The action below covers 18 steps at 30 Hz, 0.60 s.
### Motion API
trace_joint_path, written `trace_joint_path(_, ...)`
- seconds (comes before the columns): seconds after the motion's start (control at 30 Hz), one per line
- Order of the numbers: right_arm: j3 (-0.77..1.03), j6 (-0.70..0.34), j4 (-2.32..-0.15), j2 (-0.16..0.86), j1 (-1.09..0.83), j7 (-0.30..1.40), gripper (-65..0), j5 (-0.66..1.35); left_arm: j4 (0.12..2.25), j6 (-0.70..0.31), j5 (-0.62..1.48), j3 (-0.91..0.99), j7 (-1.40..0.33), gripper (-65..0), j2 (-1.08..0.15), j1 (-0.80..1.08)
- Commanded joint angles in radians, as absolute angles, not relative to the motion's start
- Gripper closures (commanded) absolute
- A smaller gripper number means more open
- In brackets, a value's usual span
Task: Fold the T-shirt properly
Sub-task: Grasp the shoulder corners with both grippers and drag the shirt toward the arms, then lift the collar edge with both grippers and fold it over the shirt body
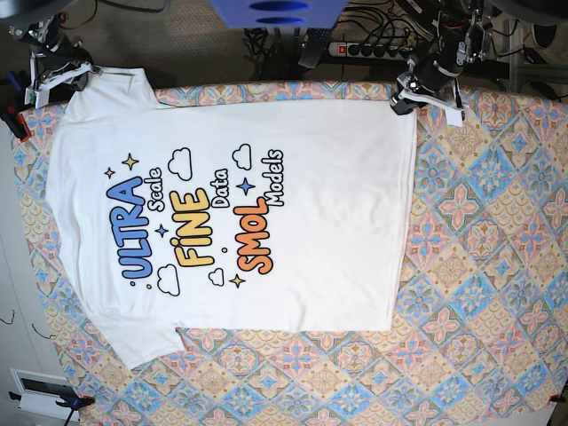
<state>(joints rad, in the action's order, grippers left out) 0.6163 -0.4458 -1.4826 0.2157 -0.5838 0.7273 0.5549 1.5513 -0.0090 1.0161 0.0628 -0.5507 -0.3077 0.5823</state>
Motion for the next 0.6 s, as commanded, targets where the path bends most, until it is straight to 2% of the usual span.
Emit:
trace_joint_path(0.0,0.625,-0.45,-1.515,0.231,-0.605,0.71,-0.4,0.588,1.569,0.004,1.003,0.07,-0.562,0.0,-0.317,0.613)
trace_joint_path(0.2,0.627,-0.45,-1.592,0.231,-0.707,0.71,-0.4,0.73,1.575,0.004,1.006,0.068,-0.559,0.0,-0.34,0.674)
trace_joint_path(0.57,0.627,-0.45,-1.727,0.231,-0.722,0.762,-0.3,0.734,1.73,0.004,1.004,0.117,-0.561,0.0,-0.346,0.74)
